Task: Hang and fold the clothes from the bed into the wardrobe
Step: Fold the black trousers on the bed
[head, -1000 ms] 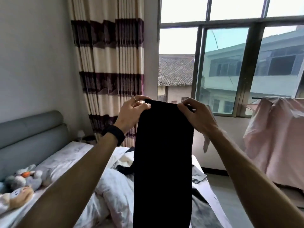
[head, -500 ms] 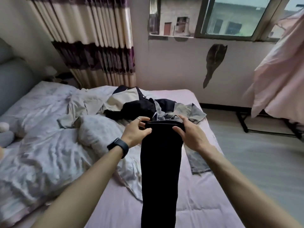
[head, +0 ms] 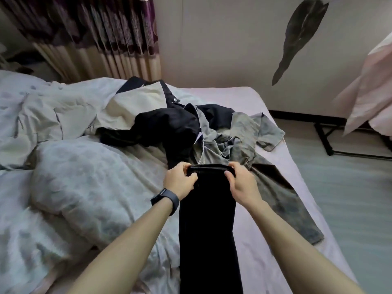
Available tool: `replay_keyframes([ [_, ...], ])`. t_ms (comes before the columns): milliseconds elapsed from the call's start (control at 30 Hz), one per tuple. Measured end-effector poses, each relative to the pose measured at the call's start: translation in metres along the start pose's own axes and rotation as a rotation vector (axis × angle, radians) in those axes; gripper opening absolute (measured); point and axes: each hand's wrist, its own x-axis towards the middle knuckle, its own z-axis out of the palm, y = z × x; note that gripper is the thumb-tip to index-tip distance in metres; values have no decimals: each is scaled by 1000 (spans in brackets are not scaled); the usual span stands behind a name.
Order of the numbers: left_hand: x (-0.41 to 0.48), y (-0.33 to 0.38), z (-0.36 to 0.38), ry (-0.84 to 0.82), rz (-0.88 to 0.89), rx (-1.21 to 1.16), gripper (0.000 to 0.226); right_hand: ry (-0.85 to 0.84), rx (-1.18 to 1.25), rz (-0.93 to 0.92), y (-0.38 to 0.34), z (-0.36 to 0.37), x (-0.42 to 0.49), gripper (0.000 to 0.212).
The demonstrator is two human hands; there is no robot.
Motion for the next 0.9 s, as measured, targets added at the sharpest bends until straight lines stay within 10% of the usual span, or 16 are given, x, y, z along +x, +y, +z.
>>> replay_keyframes([
  [200,13,-83,55,-75,-54,21,66,-159,159,104,62,89,-38,63],
  [467,-242,-253,128,-126,-194,312,68,-338,-277,82,137,173,-312,68],
  [900,-490,-310,179,-76,-561,45,44,-357,304,508,183,180,-546,60],
])
